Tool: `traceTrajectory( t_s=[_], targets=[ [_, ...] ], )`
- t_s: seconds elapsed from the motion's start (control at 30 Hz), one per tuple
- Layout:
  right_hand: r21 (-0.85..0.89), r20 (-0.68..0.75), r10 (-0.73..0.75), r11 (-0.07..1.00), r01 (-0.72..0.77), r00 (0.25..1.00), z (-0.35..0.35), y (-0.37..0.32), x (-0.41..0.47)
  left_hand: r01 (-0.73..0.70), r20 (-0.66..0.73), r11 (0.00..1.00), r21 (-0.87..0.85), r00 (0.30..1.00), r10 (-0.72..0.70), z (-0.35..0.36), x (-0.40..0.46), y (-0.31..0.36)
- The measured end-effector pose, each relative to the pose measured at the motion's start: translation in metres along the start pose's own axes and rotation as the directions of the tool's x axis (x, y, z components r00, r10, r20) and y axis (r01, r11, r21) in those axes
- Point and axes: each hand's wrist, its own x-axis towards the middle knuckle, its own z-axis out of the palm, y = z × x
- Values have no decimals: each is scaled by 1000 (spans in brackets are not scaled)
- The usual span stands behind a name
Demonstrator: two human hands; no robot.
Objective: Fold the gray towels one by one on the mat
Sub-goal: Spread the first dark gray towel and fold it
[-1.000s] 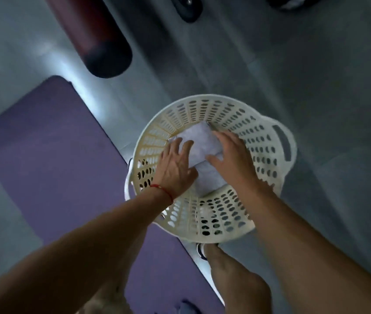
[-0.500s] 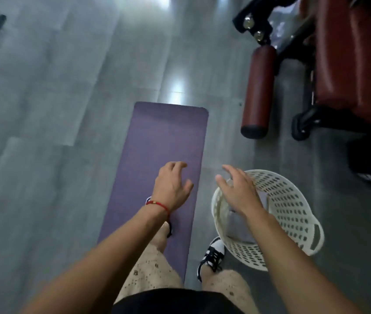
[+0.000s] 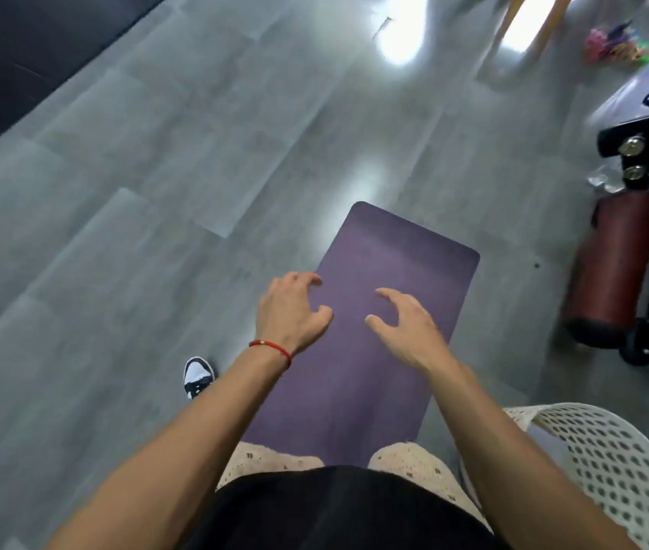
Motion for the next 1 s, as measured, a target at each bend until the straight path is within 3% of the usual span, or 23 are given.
traceTrajectory(
  t_s=[0.27,0.5,0.67,0.77,0.87,1.0],
  targets=[
    [-122,-60,252,959,-258,966,82,-192,55,-231,163,973,-1,960,229,-168,153,-116],
    [-65,-187,463,874,-481,866,104,-266,101,-410,298,912,-22,868,397,-229,274,-107],
    [29,-236,527,844,-536,817,122,-294,168,-612,319,785,96,766,558,-255,345,-83],
    [67,-302,541,833,-549,785,126,-303,199,-743,432,637,205,653,623,-263,374,-65],
    [108,-281,608,788,-606,742,125,-323,201,-836,598,464,293,539,593,-265,389,-50],
    [207,-326,756,643,-738,568,146,-347,178,-951,727,242,190,302,616,-245,380,-37]
  ],
)
